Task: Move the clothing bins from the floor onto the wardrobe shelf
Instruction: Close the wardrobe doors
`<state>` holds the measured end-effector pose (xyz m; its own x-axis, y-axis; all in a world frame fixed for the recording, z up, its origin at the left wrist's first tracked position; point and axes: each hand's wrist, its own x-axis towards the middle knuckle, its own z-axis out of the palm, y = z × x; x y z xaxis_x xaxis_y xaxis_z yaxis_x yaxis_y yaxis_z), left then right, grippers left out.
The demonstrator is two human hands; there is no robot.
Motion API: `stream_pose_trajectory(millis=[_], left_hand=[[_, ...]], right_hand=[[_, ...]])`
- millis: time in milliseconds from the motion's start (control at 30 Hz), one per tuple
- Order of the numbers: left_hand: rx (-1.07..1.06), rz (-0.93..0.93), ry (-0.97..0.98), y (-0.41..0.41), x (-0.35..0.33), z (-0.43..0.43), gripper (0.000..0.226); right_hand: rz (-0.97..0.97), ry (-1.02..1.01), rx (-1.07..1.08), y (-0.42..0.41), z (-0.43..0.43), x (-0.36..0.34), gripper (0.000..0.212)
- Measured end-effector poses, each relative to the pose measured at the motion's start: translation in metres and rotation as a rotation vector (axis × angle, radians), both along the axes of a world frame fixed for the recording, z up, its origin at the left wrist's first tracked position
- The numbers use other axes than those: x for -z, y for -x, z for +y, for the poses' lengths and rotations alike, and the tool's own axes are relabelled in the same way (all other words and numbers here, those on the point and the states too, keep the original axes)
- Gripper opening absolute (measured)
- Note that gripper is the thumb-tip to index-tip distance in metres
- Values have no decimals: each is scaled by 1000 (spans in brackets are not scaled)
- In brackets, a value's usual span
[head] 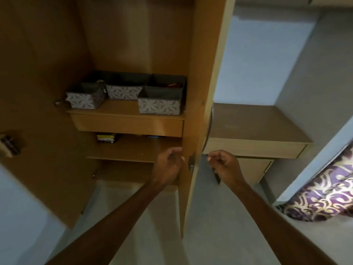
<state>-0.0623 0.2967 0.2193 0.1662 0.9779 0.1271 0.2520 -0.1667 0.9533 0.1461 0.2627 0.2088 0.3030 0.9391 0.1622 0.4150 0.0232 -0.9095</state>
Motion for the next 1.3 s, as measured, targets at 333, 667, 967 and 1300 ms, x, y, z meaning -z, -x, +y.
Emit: stream_pose_trajectory(millis=[333,667,967,1300], left_hand=[[-111,75,-246,-95,-50,19,45],[-182,200,-312,-78,-50,23,51],[-317,360,-398,-4,-37,52,94],[-347,420,-462,122,-36,146,88]], right_hand=[[-167,-97,-151,-64,75,-60,43],[-171,-229,-316,-34,99,-50,30],[-180,-289,-431,40,131,-49,26],[-247,-276,-426,169,221,-42,30]])
